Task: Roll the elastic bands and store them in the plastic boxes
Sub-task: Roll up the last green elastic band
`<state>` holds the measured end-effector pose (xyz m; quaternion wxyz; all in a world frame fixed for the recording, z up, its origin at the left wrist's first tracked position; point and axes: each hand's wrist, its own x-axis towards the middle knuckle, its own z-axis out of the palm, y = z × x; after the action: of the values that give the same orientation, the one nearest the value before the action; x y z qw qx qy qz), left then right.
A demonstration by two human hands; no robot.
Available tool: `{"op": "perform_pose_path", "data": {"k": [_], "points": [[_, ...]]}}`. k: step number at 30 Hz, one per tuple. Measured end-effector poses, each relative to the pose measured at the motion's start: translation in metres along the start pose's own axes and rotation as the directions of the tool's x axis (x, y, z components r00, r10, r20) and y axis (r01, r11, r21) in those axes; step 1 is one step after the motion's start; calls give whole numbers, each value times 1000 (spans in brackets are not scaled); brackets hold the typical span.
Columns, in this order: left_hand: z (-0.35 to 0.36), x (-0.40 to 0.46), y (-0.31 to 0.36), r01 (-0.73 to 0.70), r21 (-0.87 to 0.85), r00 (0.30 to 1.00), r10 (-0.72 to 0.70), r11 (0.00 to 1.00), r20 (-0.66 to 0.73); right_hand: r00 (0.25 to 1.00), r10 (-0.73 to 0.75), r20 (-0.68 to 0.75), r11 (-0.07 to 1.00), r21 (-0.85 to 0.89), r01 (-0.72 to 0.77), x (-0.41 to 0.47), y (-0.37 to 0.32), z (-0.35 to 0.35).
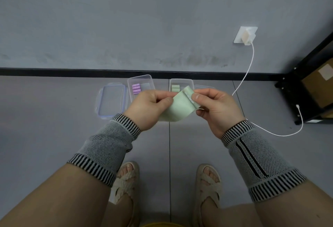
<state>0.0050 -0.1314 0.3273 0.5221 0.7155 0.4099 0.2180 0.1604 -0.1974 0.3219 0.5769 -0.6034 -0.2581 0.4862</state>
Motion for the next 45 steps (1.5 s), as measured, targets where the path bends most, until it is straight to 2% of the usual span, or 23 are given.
{"op": "perform_pose_path", "data": {"k": [8,13,19,22,25,30,33,38,40,45], "points": [[3,4,-1,-6,-9,998,6,1000,-64,998,56,27,993,100,-58,0,1,1],[4,7,-3,-42,-28,987,37,999,-156,998,61,19,997,46,-62,0,2,2],[11,7,0,-38,-43,984,30,998,-178,988,-133,-79,988,-93,126,-1,15,15],[13,7,1,-28,-96,981,9,995,-191,957,-276,-93,937,-249,246,-3,19,20],[12,8,-2,-4,-149,979,-26,989,-200,943,-333,-13,882,-357,307,-6,21,22],[-5,7,-4,38,-341,994,-71,939,-84,944,-190,270,963,-136,233,-6,9,3],[-9,5,-8,38,-351,999,-40,936,2,910,-142,389,960,-171,223,-10,5,-3],[-11,2,-9,16,-299,998,5,954,70,911,-109,399,967,-171,191,-11,4,-2],[-9,1,-7,11,-253,997,10,967,81,905,-114,410,947,-230,224,-11,5,-2],[-5,3,-6,-5,-142,1000,8,990,21,904,-182,388,892,-322,318,-8,10,1]]}}
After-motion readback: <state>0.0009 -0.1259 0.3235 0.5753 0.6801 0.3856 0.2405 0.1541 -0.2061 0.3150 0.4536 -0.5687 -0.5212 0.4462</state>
